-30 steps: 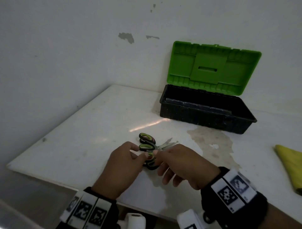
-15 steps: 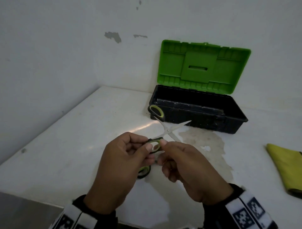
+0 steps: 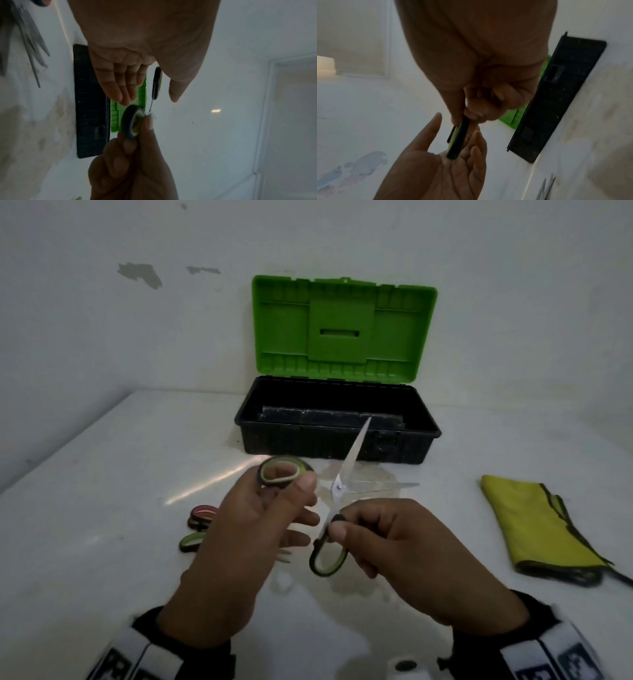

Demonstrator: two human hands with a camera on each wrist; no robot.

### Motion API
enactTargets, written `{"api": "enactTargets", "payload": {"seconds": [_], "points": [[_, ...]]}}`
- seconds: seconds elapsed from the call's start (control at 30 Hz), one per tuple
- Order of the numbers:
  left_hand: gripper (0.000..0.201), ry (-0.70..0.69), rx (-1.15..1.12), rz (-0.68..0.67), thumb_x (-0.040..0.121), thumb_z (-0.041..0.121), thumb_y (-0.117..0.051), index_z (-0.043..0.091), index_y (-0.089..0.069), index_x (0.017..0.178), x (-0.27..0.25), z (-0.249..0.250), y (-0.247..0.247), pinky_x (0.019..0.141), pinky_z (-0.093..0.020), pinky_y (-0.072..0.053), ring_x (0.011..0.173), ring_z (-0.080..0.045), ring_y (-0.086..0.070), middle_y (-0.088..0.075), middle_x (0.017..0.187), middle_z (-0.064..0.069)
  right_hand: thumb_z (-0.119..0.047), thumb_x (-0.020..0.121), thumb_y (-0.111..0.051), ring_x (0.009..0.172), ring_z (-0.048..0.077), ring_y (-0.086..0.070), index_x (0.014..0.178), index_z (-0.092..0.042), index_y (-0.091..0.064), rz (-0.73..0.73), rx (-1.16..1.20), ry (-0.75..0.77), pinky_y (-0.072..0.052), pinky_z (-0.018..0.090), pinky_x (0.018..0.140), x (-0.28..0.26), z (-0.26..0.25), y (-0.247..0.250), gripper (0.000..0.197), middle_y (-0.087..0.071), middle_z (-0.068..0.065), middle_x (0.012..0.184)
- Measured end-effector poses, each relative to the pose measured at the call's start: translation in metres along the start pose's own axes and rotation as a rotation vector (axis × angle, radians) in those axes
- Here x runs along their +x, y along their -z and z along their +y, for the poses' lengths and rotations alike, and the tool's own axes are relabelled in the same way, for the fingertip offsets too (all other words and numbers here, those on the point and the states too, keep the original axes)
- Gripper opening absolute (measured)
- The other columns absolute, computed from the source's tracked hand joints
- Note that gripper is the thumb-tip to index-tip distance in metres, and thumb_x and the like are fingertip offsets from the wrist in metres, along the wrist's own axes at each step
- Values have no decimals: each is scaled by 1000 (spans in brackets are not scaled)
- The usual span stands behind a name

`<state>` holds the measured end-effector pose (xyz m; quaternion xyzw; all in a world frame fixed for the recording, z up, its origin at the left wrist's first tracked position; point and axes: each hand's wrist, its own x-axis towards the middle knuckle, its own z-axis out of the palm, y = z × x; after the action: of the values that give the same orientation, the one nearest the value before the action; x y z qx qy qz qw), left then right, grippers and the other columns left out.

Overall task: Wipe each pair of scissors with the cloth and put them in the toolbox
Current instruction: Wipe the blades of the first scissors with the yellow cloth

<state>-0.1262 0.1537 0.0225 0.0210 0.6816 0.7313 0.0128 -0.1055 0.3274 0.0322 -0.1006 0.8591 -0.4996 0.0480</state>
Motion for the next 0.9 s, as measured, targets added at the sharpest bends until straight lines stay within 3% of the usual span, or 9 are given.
{"api": "enactTargets", "payload": {"seconds": [0.07, 0.13, 0.27, 0.47, 0.57, 0.63, 0.7, 0.8, 0.9], "points": [[53, 13, -28, -17, 59, 55, -67, 24, -69, 101, 4, 2, -11, 65, -33, -55, 76, -20, -73, -75, 86, -5, -36, 92, -63, 49, 1, -48, 73, -24, -69, -57, -22, -8, -41, 15, 52, -6, 5, 14, 24, -57, -7, 54], [40, 45, -61, -46, 66, 44, -67, 16, -71, 94, 7, 0, -20, 58, -30, -54, 69, -22, -72, -74, 80, -9, -35, 92, -64, 48, 0, -47, 68, -28, -66, -77, -10, -19, -40, 14, 53, -11, 11, 27, 25, -57, -8, 54], [20, 148, -143, -128, 84, 25, -62, 7, -69, 86, 9, -7, -40, 53, -28, -56, 65, -24, -72, -72, 75, -14, -33, 92, -63, 50, 2, -48, 72, -24, -68, 18, 23, -14, -39, 14, 53, -21, 25, 46, 22, -57, -5, 56], [18, 214, 6, -253, 97, 10, -52, 2, -67, 94, 10, -12, -57, 52, -30, -53, 64, -27, -69, -73, 83, -19, -34, 94, -61, 52, 3, -51, 83, -15, -72, 35, -24, -25, -40, 13, 54, -33, 45, 65, 24, -58, -6, 57], [16, 250, 64, -346, 95, 3, -53, 2, -68, 97, 12, -13, -62, 44, -29, -39, 51, -23, -53, -68, 75, -20, -37, 95, -59, 51, 0, -51, 88, -17, -73, -32, -97, -42, -39, 11, 53, -39, 52, 75, 25, -57, -9, 57], [9, 258, 116, -394, 86, 12, -66, 5, -72, 89, 12, -14, -71, 42, -24, -30, 46, -16, -42, -57, 62, -14, -37, 95, -59, 52, 0, -53, 88, -18, -72, -62, -117, -39, -40, 11, 54, -42, 57, 81, 24, -58, -9, 58], [17, 235, 175, -401, 69, 24, -78, 9, -74, 76, 10, -17, -81, 42, -22, -26, 45, -14, -34, -45, 53, -8, -39, 94, -59, 54, 2, -55, 85, -20, -72, -47, -113, -39, -41, 13, 54, -46, 60, 86, 25, -59, -6, 59], [21, 198, 200, -343, 64, 27, -82, 10, -71, 67, 9, -23, -95, 43, -21, -24, 44, -15, -28, -40, 51, -8, -45, 92, -58, 54, 5, -55, 80, -21, -72, 91, -84, -103, -41, 16, 54, -54, 67, 99, 30, -60, -2, 59], [25, 153, 212, -295, 63, 33, -82, 12, -69, 65, 8, -28, -101, 45, -20, -23, 43, -14, -27, -40, 49, -7, -49, 90, -58, 53, 9, -52, 68, -19, -66, 427, -243, -208, -40, 24, 55, -62, 92, 123, 38, -55, -5, 55]]}}
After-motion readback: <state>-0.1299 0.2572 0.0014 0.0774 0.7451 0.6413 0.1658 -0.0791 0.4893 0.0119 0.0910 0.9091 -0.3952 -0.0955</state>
